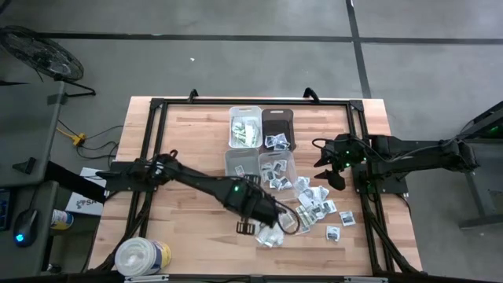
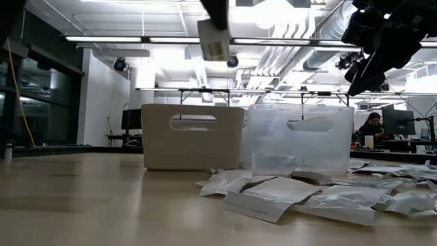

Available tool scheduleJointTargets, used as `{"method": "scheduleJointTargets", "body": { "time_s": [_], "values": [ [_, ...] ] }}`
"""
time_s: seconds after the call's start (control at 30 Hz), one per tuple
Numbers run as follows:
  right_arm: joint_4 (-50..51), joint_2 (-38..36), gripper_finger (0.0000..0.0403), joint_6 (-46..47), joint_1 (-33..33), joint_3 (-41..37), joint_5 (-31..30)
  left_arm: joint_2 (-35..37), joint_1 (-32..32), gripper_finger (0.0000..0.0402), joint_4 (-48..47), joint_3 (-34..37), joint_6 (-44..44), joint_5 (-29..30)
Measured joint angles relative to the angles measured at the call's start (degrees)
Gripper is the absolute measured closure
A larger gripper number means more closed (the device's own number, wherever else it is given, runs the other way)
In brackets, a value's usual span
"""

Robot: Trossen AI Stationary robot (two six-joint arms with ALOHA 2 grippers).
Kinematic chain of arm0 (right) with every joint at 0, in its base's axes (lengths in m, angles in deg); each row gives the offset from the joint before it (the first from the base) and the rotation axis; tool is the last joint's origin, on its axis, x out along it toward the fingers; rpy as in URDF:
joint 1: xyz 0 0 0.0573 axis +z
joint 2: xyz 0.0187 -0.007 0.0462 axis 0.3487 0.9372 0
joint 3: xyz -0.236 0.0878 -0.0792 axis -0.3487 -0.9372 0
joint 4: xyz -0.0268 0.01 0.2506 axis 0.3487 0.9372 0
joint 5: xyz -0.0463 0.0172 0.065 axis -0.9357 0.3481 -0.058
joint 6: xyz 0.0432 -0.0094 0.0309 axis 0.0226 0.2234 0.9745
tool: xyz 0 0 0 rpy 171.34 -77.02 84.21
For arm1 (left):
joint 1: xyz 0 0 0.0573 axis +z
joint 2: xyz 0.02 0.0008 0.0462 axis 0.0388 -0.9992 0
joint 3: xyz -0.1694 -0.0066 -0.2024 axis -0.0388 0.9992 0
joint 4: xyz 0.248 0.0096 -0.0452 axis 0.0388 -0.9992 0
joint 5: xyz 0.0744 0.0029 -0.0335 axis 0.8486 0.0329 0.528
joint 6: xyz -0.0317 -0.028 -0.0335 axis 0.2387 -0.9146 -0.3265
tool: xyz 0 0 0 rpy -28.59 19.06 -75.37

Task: Pick & Place First Aid Supplies
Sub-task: Put the green bandage pack into the white bin

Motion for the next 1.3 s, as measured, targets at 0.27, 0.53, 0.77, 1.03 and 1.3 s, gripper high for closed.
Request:
{"method": "scheduleJointTargets", "body": {
  "time_s": [0.27,0.53,0.77,1.03,1.3],
  "values": [
    [-0.08,0.0,0.0181,-0.07,-0.01,0.0,-0.02,0.21,6.54,0.0401,-5.96,-0.02,11.05,2.22],
    [-0.49,0.0,0.0181,0.0,-0.01,0.0,-0.06,0.21,17.97,0.0401,-5.88,-0.02,22.97,3.39],
    [-0.48,0.01,0.0181,0.27,-0.02,0.0,-3.27,0.21,29.73,0.0401,-5.07,-0.04,31.07,1.71],
    [-0.46,0.0,0.0181,2.63,-0.02,0.0,-6.17,0.02,40.09,0.0401,2.68,1.03,36.08,-11.1],
    [0.13,0.01,0.0181,4.91,-0.01,0.0,-6.29,-0.4,43.26,0.0401,5.1,1.05,41.7,-13.75]
  ]
}}
